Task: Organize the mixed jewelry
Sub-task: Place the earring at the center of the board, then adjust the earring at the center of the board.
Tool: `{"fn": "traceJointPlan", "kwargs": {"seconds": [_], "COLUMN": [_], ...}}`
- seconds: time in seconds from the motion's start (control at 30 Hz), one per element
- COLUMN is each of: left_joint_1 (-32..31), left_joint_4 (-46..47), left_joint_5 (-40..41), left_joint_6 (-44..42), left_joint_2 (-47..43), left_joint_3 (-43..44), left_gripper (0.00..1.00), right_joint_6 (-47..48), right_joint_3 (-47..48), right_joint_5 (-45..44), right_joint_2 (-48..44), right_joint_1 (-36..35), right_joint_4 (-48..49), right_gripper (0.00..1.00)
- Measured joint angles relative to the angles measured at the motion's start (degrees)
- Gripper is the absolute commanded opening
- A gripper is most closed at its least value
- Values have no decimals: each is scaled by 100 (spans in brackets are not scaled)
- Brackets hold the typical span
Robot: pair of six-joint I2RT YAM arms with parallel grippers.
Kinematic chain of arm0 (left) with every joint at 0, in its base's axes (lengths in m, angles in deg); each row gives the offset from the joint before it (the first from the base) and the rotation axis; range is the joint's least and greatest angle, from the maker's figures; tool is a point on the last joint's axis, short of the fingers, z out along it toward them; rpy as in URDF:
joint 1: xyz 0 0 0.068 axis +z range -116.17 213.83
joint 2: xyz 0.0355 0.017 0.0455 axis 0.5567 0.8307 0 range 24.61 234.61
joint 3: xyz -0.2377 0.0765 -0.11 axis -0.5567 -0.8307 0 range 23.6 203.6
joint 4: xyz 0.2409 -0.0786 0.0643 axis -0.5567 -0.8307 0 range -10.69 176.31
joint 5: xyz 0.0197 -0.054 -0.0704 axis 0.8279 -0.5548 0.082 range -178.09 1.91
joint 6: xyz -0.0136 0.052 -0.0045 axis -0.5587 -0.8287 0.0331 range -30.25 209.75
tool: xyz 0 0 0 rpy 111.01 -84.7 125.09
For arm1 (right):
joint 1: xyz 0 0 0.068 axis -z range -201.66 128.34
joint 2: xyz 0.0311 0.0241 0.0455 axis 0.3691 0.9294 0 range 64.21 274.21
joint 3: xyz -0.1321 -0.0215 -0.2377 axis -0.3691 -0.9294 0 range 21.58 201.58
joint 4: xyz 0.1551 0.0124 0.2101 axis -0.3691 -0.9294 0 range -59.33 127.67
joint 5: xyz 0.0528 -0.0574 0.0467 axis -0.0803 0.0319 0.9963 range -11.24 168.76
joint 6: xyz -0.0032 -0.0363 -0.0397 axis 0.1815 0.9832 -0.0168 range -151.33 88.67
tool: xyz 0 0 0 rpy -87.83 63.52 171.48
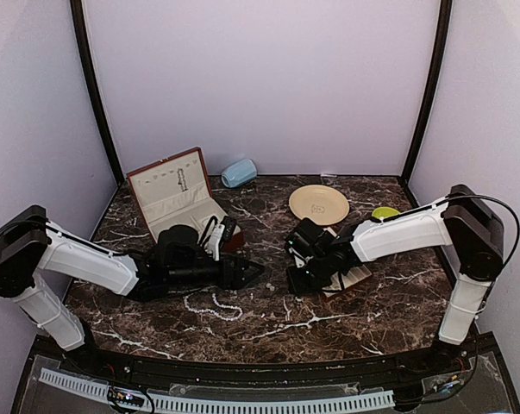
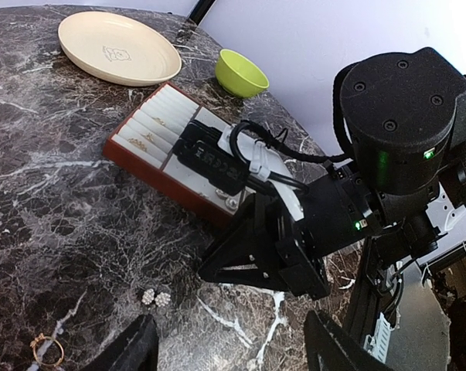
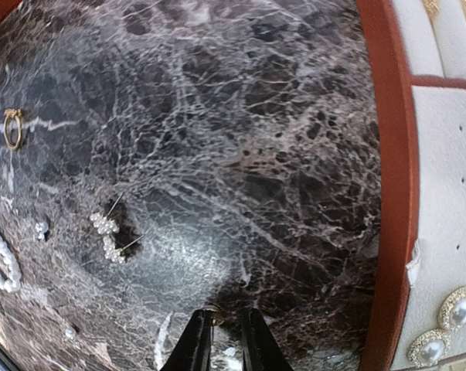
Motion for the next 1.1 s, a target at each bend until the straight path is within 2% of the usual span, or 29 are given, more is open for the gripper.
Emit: {"fn": "traceJointPlan", "kwargs": {"seconds": [0.17,0.4,1.1], "left_joint_1": [0,0,0], "left_joint_4": [0,-7,-59], "left_joint_5": [0,2,2], "left_joint_6": [11,33,31], "left_joint_2": [0,0,26], "left_joint_3": [13,50,83], "left_gripper": [68,68,67], "right_joint_6": [-42,-83,-155], "right_joint_3": [0,-26,-83], "right_joint_5": [-22,-37,-118], "right_joint_2": [-2,-101,-168], "right_joint_1": [-2,-4,-4], "right_joint_4": [-7,7,52], "right_gripper": [26,26,10]}}
